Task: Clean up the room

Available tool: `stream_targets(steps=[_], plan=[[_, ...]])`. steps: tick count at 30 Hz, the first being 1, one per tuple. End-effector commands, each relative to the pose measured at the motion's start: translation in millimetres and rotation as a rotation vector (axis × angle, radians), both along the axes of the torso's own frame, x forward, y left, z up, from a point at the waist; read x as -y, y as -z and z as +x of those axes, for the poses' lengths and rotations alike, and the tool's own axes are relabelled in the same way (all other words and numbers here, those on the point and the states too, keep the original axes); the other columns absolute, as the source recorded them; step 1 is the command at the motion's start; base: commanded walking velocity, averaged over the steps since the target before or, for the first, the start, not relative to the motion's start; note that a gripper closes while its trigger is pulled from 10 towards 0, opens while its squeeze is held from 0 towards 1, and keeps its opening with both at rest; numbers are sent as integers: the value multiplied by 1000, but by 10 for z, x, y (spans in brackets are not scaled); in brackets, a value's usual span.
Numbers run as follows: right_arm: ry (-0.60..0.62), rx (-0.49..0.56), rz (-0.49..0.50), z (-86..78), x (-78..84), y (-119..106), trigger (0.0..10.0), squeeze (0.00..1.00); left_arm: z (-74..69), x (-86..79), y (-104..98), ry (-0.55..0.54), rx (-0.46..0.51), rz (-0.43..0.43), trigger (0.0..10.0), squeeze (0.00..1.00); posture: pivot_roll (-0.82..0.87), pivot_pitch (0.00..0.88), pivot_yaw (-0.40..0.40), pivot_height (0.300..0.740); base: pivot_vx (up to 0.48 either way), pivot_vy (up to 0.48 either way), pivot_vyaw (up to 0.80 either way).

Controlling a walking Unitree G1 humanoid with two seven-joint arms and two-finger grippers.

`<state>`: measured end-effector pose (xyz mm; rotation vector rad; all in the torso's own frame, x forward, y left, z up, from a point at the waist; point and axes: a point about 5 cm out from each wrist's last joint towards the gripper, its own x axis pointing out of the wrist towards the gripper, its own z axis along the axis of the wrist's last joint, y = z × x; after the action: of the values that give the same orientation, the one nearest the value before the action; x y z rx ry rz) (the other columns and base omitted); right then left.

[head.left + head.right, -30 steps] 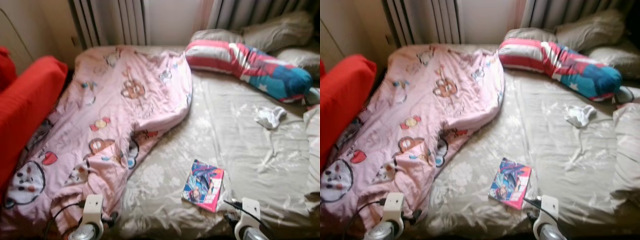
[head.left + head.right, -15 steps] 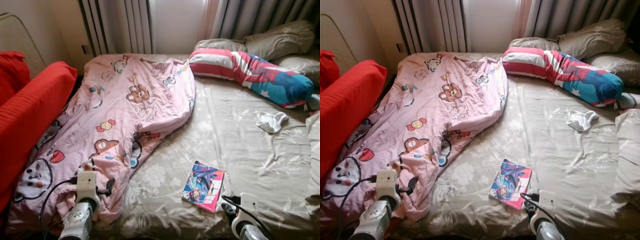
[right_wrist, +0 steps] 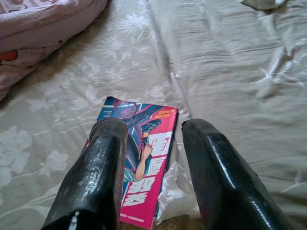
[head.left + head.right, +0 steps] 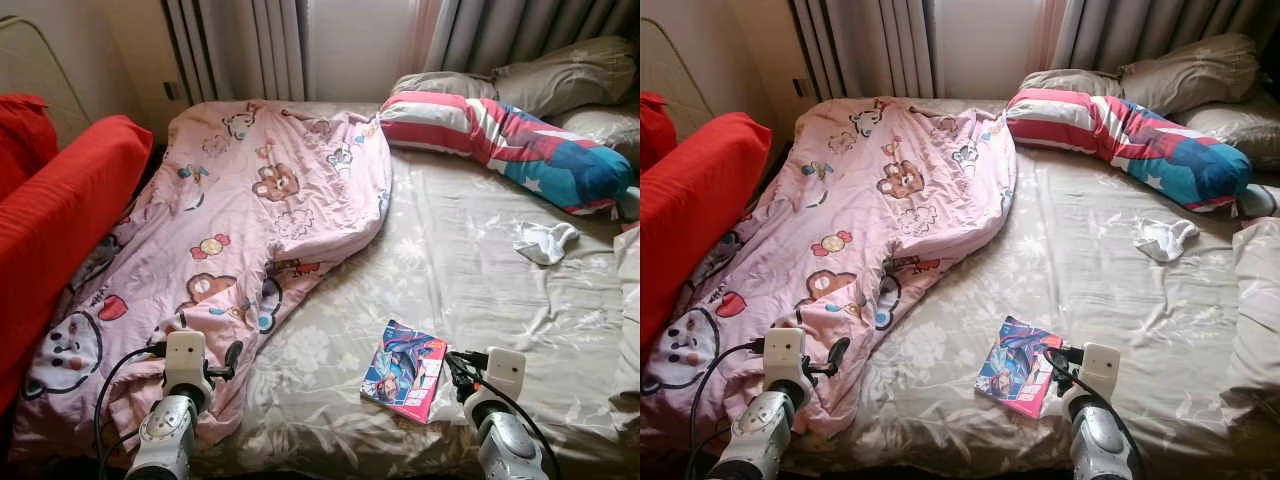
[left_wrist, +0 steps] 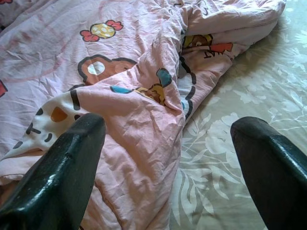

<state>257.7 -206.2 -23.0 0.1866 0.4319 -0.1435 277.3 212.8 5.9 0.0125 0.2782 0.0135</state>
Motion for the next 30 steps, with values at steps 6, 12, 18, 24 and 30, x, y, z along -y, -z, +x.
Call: stream_targets(steps=[6,12,18,24,30], plan=[[2,3,14,-3,-37,9,10000,0,12,-28,-30,-12,21,0,10000,0,123,69,-11,740,0,-165,0],[7,-3,11,8,-31,4,10000,0,14,-27,-31,-16,23,-2,10000,0,126,79,-16,740,0,-166,0],[15,4,23,32,-46,-10,10000,0,20,-37,-39,-27,26,-5,10000,0,130,92,-15,740,0,0,0],[11,21,25,66,-63,-39,10000,0,68,-29,-89,-27,47,-12,10000,0,130,97,-13,740,0,0,0],[10,35,23,115,-82,-76,10000,0,128,3,-143,-18,70,-20,10000,0,129,102,-13,740,0,0,0]])
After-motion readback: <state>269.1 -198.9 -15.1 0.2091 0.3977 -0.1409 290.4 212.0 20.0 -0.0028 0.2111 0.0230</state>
